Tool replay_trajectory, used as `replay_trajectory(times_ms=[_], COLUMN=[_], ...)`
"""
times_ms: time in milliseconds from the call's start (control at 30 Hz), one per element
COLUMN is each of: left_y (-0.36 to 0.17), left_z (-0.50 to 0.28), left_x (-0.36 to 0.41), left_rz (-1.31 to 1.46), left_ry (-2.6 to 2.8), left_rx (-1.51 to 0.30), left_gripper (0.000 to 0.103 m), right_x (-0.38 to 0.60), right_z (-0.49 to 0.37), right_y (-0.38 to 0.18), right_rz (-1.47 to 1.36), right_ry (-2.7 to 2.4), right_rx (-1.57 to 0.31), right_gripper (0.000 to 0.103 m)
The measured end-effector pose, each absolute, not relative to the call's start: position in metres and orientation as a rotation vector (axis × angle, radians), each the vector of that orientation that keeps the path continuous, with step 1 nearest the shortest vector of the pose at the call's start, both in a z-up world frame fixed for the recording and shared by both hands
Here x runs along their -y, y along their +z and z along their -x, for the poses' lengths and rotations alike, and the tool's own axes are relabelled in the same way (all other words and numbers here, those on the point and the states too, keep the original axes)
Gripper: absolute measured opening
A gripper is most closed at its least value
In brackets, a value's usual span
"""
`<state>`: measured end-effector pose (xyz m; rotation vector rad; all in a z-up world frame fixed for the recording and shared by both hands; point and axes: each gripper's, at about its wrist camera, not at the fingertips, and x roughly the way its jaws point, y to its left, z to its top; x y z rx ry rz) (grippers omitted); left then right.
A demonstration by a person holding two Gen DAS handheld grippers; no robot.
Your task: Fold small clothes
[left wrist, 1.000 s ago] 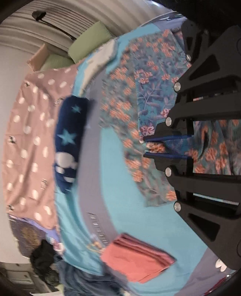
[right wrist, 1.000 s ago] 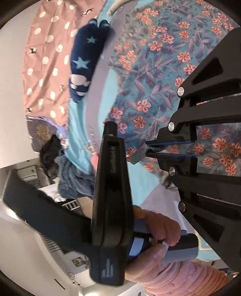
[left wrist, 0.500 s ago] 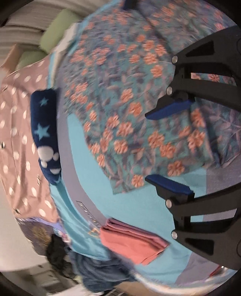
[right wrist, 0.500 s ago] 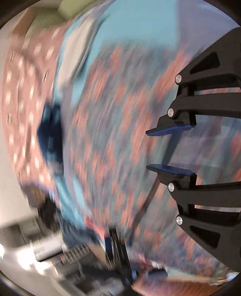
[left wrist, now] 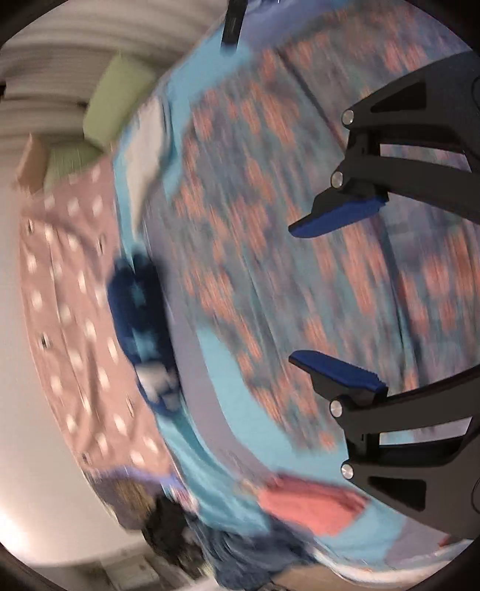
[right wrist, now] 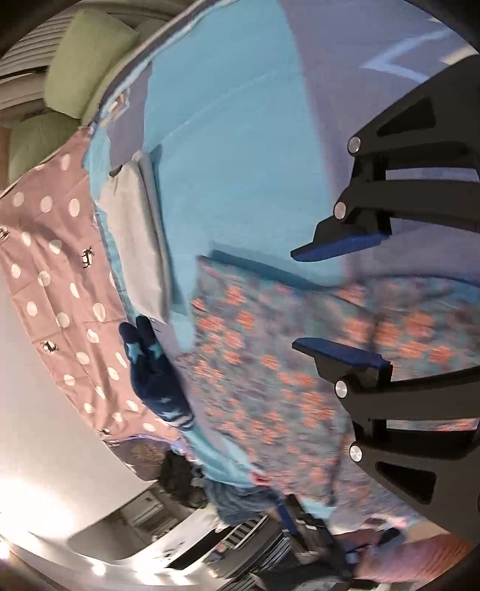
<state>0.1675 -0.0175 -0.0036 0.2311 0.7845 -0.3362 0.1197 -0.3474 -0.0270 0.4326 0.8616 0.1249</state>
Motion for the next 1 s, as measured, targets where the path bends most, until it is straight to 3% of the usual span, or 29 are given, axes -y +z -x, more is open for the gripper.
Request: replay_trajectory(times_ms=[100, 133, 233, 267, 333, 367, 400, 433, 600, 733, 833, 900, 933, 1000], left_y=[-0.002, -0.004, -0.016, -0.022, -0.033, -0.04, -0.047, -0.056, -0.076, -0.081, -0.078, -0.075, -0.073, -0.062], left_z=[-0.164, -0.162, -0.158, -0.158, -0.156, -0.155, -0.155, -0.157, -0.159, -0.16, -0.158, -0.155, -0.152, -0.142], left_x=[0.067, 0.088, 0.134, 0.148, 0.169, 0.18, 0.186, 0.195, 0.205, 0.207, 0.195, 0.186, 0.18, 0.154], left_rz=[-0.214, -0.21, -0.2, -0.184, -0.18, -0.2, -0.216, -0.231, -0.164, -0.13, -0.075, -0.067, -0.063, -0.04], left_ry=[-0.493, -0.558, -0.704, -0.752, -0.806, -0.815, -0.815, -0.813, -0.832, -0.845, -0.836, -0.815, -0.804, -0.758], left_rx=[-0.803, -0.813, -0.867, -0.895, -0.919, -0.925, -0.935, -0.962, -0.973, -0.979, -0.994, -1.007, -1.011, -0.982], left_gripper=[0.064, 0.058, 0.024, 0.021, 0.021, 0.021, 0.021, 0.021, 0.02, 0.021, 0.021, 0.021, 0.026, 0.046], right_x=[0.367, 0.371, 0.383, 0.384, 0.383, 0.38, 0.377, 0.373, 0.369, 0.382, 0.402, 0.404, 0.401, 0.394], right_z=[-0.154, -0.164, -0.193, -0.204, -0.217, -0.223, -0.226, -0.228, -0.221, -0.234, -0.219, -0.199, -0.188, -0.16], right_y=[-0.033, -0.037, -0.05, -0.057, -0.066, -0.066, -0.063, -0.059, -0.03, -0.073, -0.067, -0.054, -0.047, -0.036], right_rz=[-0.563, -0.598, -0.677, -0.697, -0.705, -0.691, -0.667, -0.636, -0.553, -0.484, -0.627, -0.578, -0.543, -0.458], right_ry=[0.188, 0.205, 0.224, 0.247, 0.259, 0.26, 0.251, 0.232, 0.162, 0.068, 0.09, 0.077, 0.078, 0.091], right_rx=[-0.903, -0.916, -0.943, -0.963, -0.992, -0.988, -0.976, -0.959, -0.839, -0.918, -0.88, -0.864, -0.856, -0.851], right_gripper=[0.047, 0.05, 0.056, 0.057, 0.057, 0.052, 0.038, 0.003, 0.002, 0.002, 0.011, 0.015, 0.022, 0.035])
